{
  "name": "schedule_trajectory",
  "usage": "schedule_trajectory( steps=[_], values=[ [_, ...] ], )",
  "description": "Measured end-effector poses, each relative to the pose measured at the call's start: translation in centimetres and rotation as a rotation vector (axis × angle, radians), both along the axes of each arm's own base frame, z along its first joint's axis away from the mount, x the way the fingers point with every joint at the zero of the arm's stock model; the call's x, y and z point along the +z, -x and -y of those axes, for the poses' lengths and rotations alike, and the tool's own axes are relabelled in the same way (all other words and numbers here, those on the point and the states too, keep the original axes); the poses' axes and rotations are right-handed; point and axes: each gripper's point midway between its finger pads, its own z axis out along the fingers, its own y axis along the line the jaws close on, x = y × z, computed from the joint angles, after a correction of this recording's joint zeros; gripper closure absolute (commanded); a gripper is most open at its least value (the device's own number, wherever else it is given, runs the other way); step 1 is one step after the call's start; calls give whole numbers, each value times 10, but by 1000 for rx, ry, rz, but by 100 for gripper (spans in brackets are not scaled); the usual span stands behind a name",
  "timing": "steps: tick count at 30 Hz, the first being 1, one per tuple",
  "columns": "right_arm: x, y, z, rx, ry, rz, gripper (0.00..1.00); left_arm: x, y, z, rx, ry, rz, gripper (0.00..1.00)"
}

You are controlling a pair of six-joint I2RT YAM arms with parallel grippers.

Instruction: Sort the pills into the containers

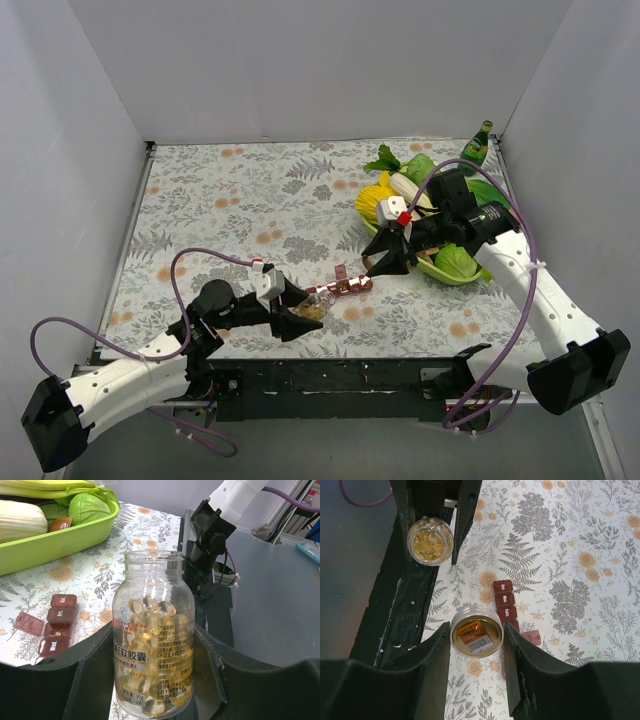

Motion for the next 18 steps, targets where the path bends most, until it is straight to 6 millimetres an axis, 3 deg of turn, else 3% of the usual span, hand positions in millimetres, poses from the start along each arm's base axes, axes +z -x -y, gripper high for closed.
schedule_trajectory(
  steps=[18],
  values=[
    [1,9,-4,56,-32,-13,78,-11,9,18,-34,-12,-30,100]
  ],
)
